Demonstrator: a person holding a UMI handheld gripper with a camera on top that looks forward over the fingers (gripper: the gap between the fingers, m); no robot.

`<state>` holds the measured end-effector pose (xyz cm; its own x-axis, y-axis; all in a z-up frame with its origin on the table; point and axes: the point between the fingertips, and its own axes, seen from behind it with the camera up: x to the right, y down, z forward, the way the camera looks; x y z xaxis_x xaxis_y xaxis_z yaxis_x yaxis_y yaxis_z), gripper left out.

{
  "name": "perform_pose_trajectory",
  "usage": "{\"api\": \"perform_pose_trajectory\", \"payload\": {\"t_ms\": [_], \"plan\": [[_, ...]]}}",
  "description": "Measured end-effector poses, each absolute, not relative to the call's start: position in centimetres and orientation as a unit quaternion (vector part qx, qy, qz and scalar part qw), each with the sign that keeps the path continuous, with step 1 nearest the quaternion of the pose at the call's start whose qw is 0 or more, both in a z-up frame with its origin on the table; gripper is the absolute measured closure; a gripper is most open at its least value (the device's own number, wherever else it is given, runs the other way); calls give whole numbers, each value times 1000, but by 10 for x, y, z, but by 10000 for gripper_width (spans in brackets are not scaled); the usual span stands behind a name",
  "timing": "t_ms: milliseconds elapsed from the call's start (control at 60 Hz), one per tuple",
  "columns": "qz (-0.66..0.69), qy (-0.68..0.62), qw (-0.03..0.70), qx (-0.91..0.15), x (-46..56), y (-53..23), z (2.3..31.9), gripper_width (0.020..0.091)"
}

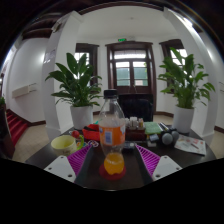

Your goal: Pour water

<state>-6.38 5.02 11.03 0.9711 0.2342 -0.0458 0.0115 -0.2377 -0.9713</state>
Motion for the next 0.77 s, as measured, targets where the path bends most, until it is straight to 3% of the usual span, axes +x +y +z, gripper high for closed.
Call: {"api": "perform_pose_trajectory", "payload": {"t_ms": [383, 767], "plan": [[29, -16, 608, -793, -18, -85, 123, 272], [10, 12, 641, -767, 7, -119, 177, 273]]}}
